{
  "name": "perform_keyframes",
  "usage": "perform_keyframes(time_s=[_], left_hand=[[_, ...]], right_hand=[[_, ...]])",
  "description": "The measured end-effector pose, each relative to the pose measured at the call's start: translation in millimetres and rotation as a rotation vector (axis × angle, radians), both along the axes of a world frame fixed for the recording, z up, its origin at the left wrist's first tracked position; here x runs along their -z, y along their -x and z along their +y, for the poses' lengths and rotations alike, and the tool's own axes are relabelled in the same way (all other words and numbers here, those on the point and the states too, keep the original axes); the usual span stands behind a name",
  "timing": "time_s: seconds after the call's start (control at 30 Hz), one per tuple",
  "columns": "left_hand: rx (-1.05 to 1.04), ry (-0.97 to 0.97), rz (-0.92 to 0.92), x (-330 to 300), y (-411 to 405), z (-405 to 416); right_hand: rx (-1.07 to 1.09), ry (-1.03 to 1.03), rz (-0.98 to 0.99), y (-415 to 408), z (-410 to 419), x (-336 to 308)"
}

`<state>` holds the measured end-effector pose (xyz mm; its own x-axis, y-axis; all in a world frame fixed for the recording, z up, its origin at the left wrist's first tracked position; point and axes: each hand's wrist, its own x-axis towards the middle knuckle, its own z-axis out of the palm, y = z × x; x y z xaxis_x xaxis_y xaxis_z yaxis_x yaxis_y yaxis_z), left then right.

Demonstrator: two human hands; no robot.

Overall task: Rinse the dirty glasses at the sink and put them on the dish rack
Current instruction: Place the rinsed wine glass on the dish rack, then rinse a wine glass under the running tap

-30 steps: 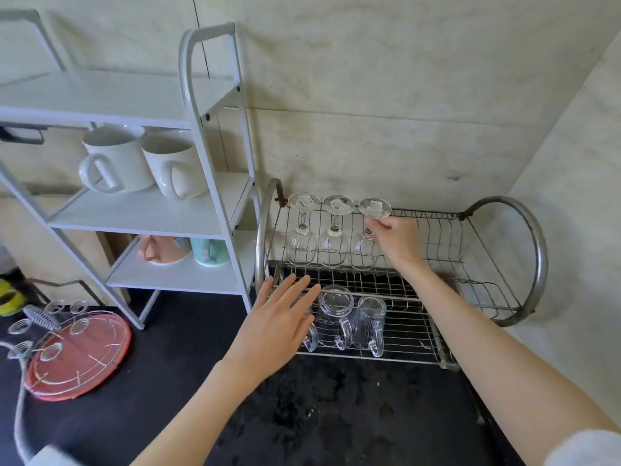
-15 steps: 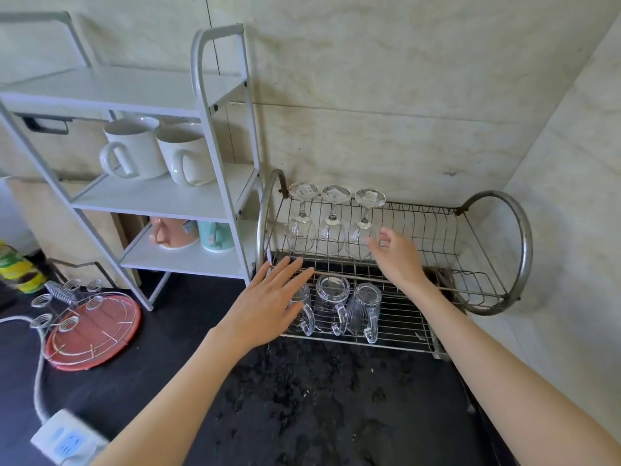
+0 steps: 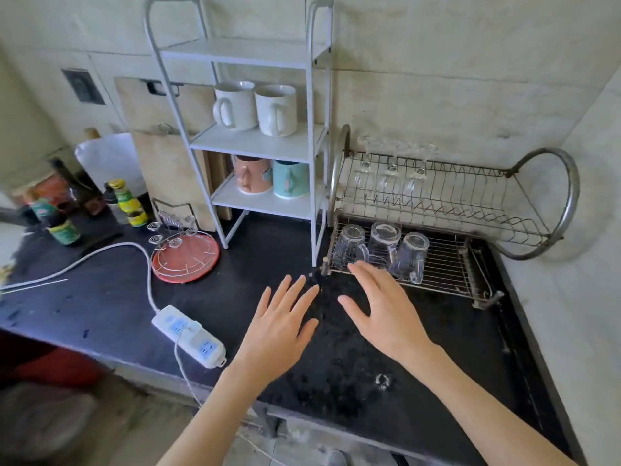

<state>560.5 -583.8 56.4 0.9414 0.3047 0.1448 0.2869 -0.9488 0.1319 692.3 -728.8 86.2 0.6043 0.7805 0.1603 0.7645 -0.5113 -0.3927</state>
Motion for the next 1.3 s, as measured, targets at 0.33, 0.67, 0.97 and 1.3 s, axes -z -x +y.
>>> perform_keyframes(time_s=[0.33,0.67,0.97,1.3], left_hand=[[-0.4,0.133,0.086,30,247,-5],[-0.881,0.158,-0.046,19,393,75],[-1.069,0.19,-0.055,20,431,214],[-1.209,0.205,-0.126,9,476,366]], right_hand=[[-0.38,0.021,0.074,203,49,30],[-0.715,-0.028,0.114,318,203,18],[-0.911,0.028,0.085,353,387,14],[-1.009,0.112,0.057,401,568,13]])
